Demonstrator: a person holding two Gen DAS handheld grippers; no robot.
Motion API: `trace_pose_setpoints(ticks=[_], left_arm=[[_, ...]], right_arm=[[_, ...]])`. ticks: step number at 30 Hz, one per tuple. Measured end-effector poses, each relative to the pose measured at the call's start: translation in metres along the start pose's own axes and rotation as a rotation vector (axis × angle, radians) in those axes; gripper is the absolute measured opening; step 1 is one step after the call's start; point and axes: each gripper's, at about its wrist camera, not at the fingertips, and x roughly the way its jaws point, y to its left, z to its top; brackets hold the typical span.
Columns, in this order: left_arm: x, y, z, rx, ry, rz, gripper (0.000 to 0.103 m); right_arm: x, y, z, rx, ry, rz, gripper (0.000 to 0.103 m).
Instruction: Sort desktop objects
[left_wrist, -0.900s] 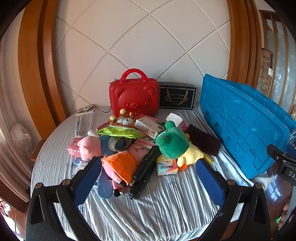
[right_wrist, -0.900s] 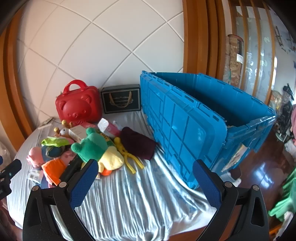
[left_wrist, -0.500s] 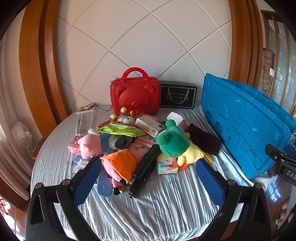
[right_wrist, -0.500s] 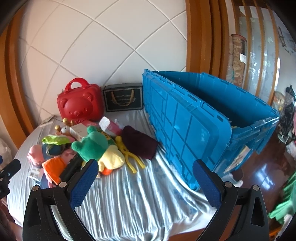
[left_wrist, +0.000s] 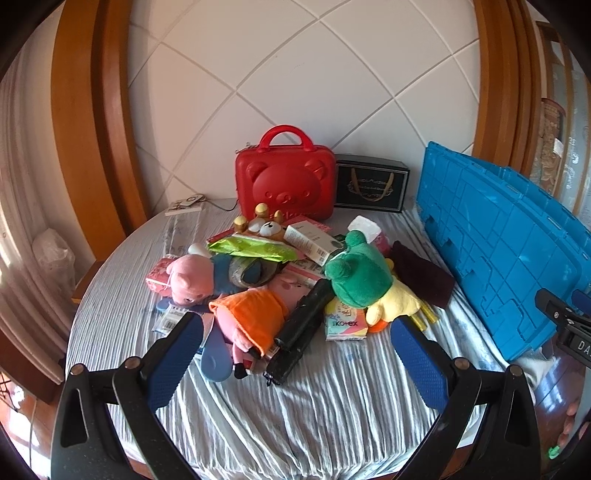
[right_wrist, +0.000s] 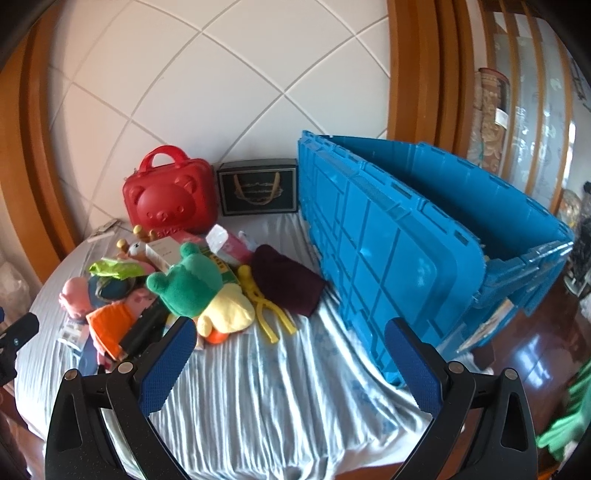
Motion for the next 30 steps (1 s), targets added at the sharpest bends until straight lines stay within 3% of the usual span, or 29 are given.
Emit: trace_pose_setpoints(ticks=[11,15,18,22,30], left_arm=[[0.023,0.01,-0.023,-0.096,0.07,0.071,0.103],[0.035,0.046,-0.036,-0.154,0.124,0.11,0.103],[0.048,0.082,-0.045,-0.185,0.148,0.183,0.103],[0.08,0.13,-0.052,-0.199,0.199,0.234,0.103],[0.174,0.188,-0.053,-0.296,0.346,0.214,0.103]], right_arm=[[0.031,-0.003,-0.002,-0.08,0.027,0.099,0.103],[0.056,0.009,-0.006,-0.097,0.071,0.145,0.103],[0.075,0.021,-0.009,-0.102,0.103,0.187,0.103],[0.106,0.041,-0.016,-0.117,0.155,0.178,0.103],[0.169,0.085,-0.025,-0.081,0.323,0.174,0.103]])
